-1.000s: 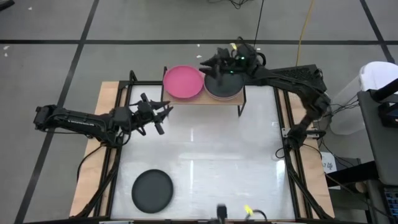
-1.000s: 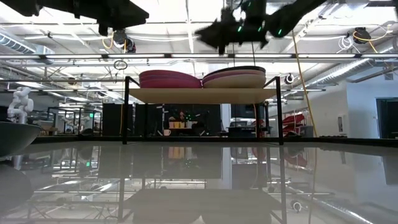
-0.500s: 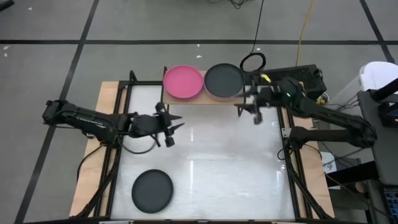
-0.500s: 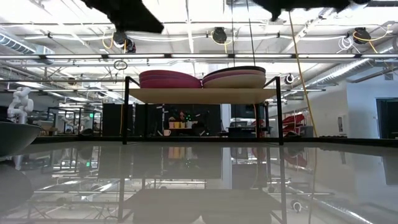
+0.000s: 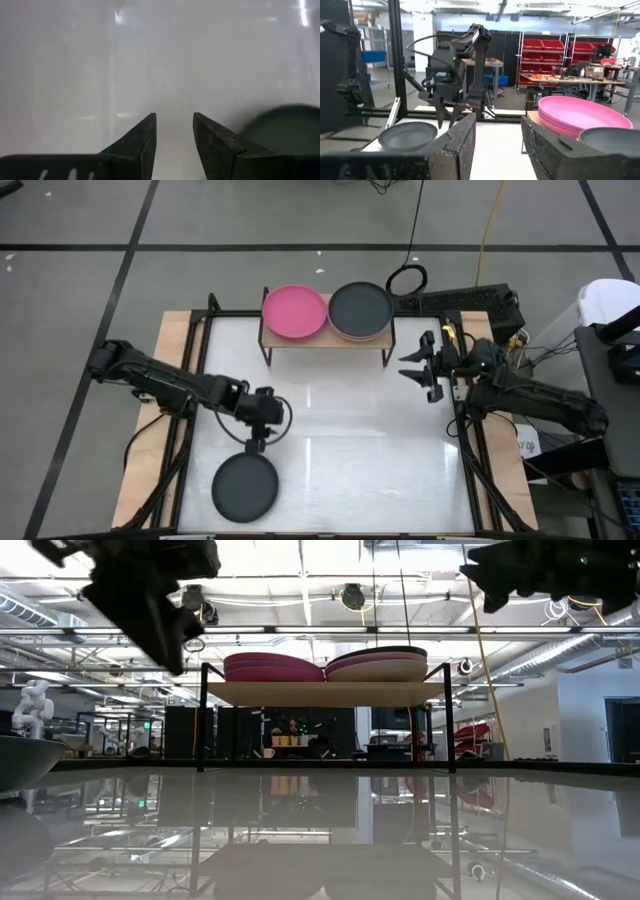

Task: Place and stack plates onto a shelf
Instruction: Stack the black plate on top of the pink plate on the shelf

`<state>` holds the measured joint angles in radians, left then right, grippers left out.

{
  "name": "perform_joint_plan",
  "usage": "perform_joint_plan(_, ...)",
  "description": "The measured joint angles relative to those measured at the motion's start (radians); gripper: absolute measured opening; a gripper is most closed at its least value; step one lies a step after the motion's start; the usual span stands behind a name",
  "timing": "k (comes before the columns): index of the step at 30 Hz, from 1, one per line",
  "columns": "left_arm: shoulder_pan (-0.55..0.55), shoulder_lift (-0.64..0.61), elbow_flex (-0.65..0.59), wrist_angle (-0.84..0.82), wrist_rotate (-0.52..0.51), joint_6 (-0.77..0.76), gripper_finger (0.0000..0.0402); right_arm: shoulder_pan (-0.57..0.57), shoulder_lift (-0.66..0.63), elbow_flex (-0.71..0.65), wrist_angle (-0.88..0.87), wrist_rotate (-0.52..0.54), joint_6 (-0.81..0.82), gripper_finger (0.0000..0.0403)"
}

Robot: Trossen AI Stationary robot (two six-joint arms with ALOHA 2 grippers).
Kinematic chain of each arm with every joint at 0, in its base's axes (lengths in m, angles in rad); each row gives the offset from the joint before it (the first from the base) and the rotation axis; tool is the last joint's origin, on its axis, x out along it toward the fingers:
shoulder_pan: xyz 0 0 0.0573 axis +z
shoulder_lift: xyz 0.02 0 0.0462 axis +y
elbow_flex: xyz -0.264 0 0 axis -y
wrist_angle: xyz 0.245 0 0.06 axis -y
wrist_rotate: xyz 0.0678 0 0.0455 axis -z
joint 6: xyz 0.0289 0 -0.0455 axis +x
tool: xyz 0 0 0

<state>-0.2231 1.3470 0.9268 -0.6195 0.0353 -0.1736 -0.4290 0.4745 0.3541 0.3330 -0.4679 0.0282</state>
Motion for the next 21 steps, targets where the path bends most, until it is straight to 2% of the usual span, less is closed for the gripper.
perform_joint_plan(8, -0.133, 0.110, 0.000, -0.010, 0.016, -0.079, 0.0134, 0.000, -0.028, -0.121, 0.135, 0.000, 0.062, 0.0139)
perform_joint_plan(15, -0.213, 0.175, 0.000, -0.032, 0.017, -0.164, 0.0134, 0.000, -0.028, -0.129, 0.150, 0.000, 0.069, 0.0139)
perform_joint_plan(21, -0.241, 0.199, 0.000, -0.034, 0.017, -0.198, 0.0134, 0.000, -0.028, -0.129, 0.164, -0.004, 0.138, 0.0139)
